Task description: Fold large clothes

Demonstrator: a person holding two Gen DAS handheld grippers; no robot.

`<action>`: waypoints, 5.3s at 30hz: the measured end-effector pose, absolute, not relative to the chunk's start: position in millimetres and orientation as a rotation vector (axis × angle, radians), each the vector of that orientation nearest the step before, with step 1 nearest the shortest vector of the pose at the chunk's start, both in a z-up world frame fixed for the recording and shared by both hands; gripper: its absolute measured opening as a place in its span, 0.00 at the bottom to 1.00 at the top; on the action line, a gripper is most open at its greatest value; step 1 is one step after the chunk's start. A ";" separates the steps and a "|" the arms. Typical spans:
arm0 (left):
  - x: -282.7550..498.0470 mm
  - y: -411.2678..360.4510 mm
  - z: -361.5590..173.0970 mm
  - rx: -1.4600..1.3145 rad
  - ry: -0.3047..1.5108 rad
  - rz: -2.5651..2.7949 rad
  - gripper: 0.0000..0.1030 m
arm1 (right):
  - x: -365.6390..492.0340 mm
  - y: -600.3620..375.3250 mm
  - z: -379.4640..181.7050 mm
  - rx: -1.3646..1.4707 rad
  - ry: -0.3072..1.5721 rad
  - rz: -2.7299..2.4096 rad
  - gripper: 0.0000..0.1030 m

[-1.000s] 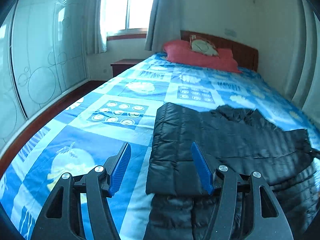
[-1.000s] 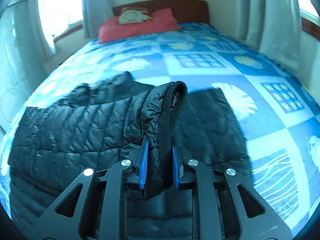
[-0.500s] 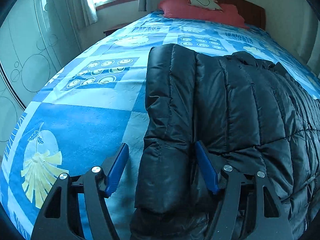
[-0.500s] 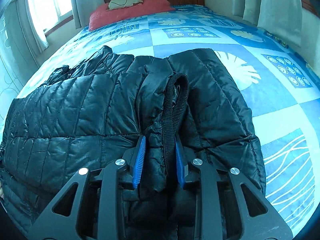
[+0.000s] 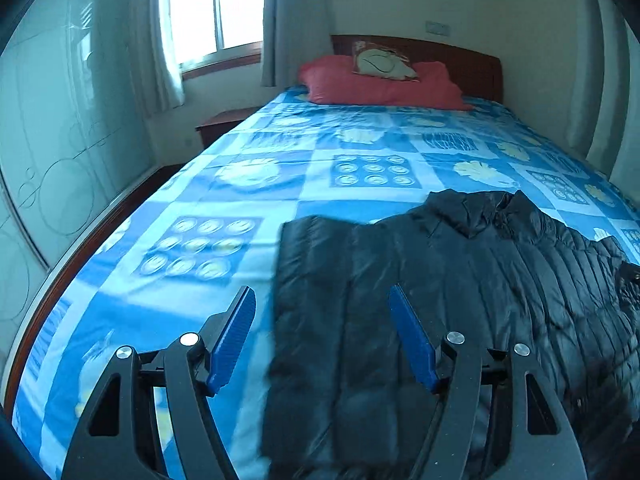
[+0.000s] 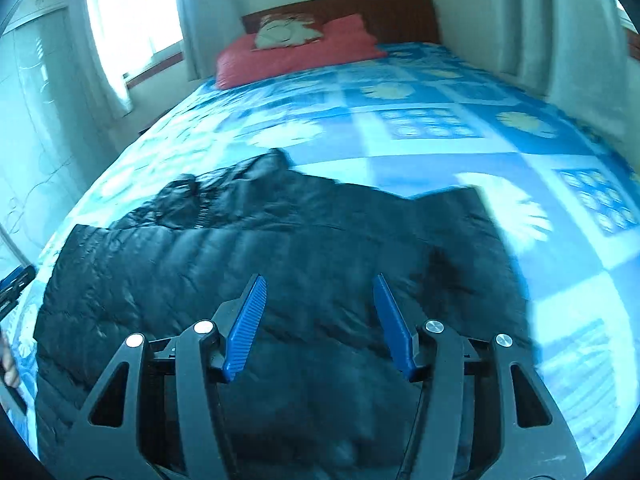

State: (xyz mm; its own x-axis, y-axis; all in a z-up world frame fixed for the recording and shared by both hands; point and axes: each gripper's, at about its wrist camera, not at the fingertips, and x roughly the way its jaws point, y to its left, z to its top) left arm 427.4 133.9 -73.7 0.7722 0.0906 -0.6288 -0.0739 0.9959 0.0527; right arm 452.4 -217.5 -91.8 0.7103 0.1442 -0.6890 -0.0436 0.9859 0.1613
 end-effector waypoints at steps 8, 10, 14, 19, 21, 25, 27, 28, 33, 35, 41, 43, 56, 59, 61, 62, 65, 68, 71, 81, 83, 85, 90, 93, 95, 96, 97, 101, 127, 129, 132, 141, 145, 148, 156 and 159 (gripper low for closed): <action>483.2 113.1 -124.4 0.129 0.812 0.122 0.68 | 490.8 -179.8 -135.5 0.039 0.844 0.099 0.57; 490.0 117.4 -137.9 0.110 0.846 0.119 0.69 | 492.2 -180.3 -140.7 0.051 0.844 0.104 0.58; 486.2 117.7 -133.3 0.108 0.838 0.128 0.68 | 488.7 -180.5 -133.0 0.046 0.843 0.106 0.58; 449.4 132.5 -105.3 0.053 0.745 0.115 0.67 | 451.9 -208.6 -110.7 0.078 0.796 0.087 0.59; 443.1 147.0 -108.6 0.033 0.745 0.144 0.67 | 441.1 -225.4 -120.5 0.080 0.829 0.053 0.59; 459.0 179.1 -145.9 -0.089 0.910 0.117 0.71 | 438.8 -241.2 -146.3 0.118 0.852 0.080 0.58; 462.7 180.5 -150.8 -0.087 0.916 0.115 0.73 | 441.5 -236.9 -146.5 0.099 0.856 0.065 0.58; 463.0 178.1 -150.0 -0.066 0.916 0.122 0.73 | 441.8 -235.0 -145.0 0.088 0.855 0.060 0.58; 436.4 179.9 -131.1 -0.051 0.902 0.106 0.72 | 408.0 -241.1 -115.7 0.105 0.842 0.072 0.59; 408.2 182.3 -121.6 -0.055 0.887 0.076 0.72 | 379.9 -249.0 -102.2 0.089 0.824 0.065 0.66; 293.5 193.8 -110.6 -0.076 0.888 -0.023 0.72 | 279.2 -282.6 -92.4 0.137 0.859 0.038 0.69; 256.1 198.5 -112.6 -0.103 0.897 -0.039 0.72 | 236.9 -294.4 -98.4 0.172 0.889 0.022 0.69; 100.7 189.6 -138.9 -0.319 0.995 -0.149 0.72 | 64.0 -313.8 -146.5 0.290 1.008 -0.021 0.69; 87.1 180.6 -141.7 -0.342 1.004 -0.181 0.72 | 43.4 -311.2 -147.5 0.316 0.999 -0.008 0.69; 78.0 174.6 -143.3 -0.348 1.011 -0.203 0.72 | 27.7 -308.2 -147.2 0.346 0.997 0.015 0.69; 74.9 171.0 -143.6 -0.348 1.016 -0.217 0.72 | 21.8 -307.1 -146.9 0.361 0.996 0.028 0.69; 63.5 165.5 -145.1 -0.349 1.022 -0.249 0.72 | 8.8 -301.3 -147.0 0.385 1.000 0.070 0.69; 52.7 161.9 -146.4 -0.338 1.016 -0.264 0.72 | -3.4 -293.1 -146.7 0.398 0.983 0.096 0.69; 47.2 164.8 -148.2 -0.390 1.011 -0.274 0.71 | -8.3 -289.6 -147.9 0.411 0.974 0.111 0.59; 42.2 170.2 -148.6 -0.466 1.000 -0.291 0.53 | -10.4 -289.4 -145.3 0.459 0.945 0.146 0.30; 41.1 171.1 -148.0 -0.468 1.002 -0.286 0.53 | -10.5 -289.3 -144.9 0.456 0.943 0.150 0.29; 39.8 173.8 -148.5 -0.472 1.005 -0.262 0.54 | -11.2 -290.5 -144.9 0.460 0.941 0.152 0.29; 35.7 177.0 -149.3 -0.500 1.013 -0.279 0.54 | -11.3 -294.9 -150.7 0.490 0.946 0.141 0.46; 36.5 173.4 -150.0 -0.507 1.007 -0.278 0.49 | -11.8 -292.2 -152.5 0.480 0.936 0.135 0.49; 36.2 172.0 -148.3 -0.507 0.999 -0.275 0.35 | -12.7 -288.2 -150.2 0.444 0.933 0.128 0.44; 36.0 171.9 -146.3 -0.510 0.991 -0.278 0.26 | -13.2 -286.9 -148.8 0.436 0.930 0.132 0.37; 34.9 171.7 -144.3 -0.507 0.985 -0.268 0.19 | -14.2 -286.5 -147.0 0.435 0.925 0.141 0.29; 30.2 172.7 -135.0 -0.517 0.951 -0.267 0.13 | -16.8 -289.7 -141.3 0.474 0.912 0.178 0.17; -81.5 192.4 1.2 -0.765 0.672 -0.387 0.10 | -110.2 -333.3 -14.4 0.745 0.647 0.359 0.11; -84.9 194.4 4.1 -0.765 0.672 -0.377 0.10 | -115.5 -329.3 -10.4 0.739 0.646 0.361 0.11; -84.9 201.0 3.9 -0.780 0.671 -0.369 0.10 | -110.7 -327.0 -6.5 0.734 0.642 0.371 0.11; -15.1 204.3 24.5 -0.730 0.619 -0.440 0.10 | -45.0 -316.7 19.5 0.691 0.550 0.493 0.11; 37.7 202.5 37.3 -0.696 0.575 -0.469 0.10 | 16.3 -318.0 29.9 0.703 0.515 0.515 0.11; 85.0 201.6 40.9 -0.702 0.551 -0.480 0.09 | 66.5 -317.7 36.9 0.714 0.504 0.517 0.11; 233.3 201.9 25.9 -0.707 0.599 -0.369 0.09 | 225.1 -313.3 33.8 0.731 0.541 0.461 0.11; 298.2 202.2 6.1 -0.706 0.652 -0.302 0.09 | 293.4 -311.7 17.7 0.735 0.581 0.405 0.11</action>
